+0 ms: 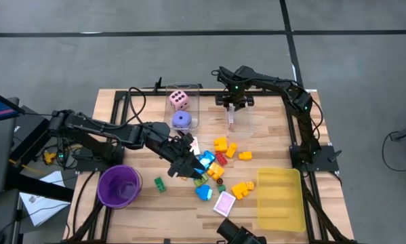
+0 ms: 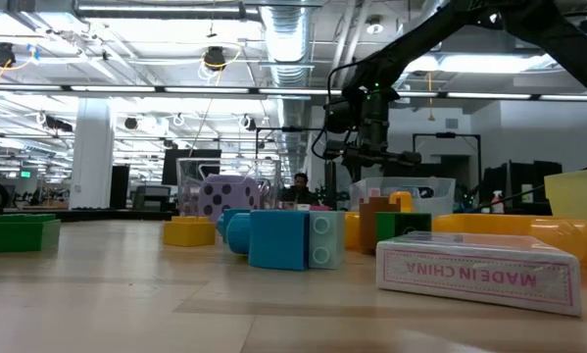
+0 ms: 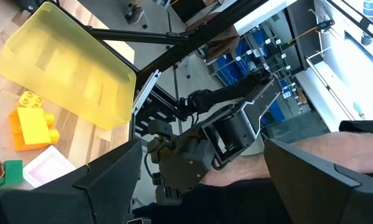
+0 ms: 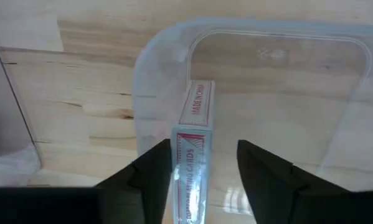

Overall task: Pick & Place Toys
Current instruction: Put the red deck of cards into the right transparent bin, then adjust the right transparent bin

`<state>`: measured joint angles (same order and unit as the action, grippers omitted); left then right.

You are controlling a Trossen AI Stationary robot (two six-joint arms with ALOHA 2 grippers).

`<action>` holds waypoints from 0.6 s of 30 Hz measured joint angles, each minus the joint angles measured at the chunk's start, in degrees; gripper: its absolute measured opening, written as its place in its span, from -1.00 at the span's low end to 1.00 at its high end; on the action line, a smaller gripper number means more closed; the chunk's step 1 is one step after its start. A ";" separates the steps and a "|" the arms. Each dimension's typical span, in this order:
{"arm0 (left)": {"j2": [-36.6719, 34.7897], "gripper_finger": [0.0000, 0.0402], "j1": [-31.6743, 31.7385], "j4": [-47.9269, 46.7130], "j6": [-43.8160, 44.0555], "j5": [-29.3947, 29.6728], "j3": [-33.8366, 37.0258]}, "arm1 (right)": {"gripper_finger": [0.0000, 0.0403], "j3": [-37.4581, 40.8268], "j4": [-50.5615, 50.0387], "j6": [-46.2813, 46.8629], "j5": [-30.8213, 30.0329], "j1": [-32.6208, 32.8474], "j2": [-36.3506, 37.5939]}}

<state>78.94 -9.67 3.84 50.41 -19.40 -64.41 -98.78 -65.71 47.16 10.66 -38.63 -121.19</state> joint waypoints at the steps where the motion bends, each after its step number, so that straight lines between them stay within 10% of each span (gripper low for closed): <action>1: 0.00 0.66 0.00 0.01 0.00 0.00 -0.01 | -0.09 0.00 0.00 -0.27 -0.01 0.00 0.00; 18: 0.00 0.66 0.00 0.04 0.00 0.00 -0.01 | -0.04 -0.09 0.07 -1.08 -0.56 -0.52 2.62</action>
<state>78.94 -9.67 3.88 50.41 -19.40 -64.42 -98.87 -65.64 46.09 10.10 -39.16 -118.56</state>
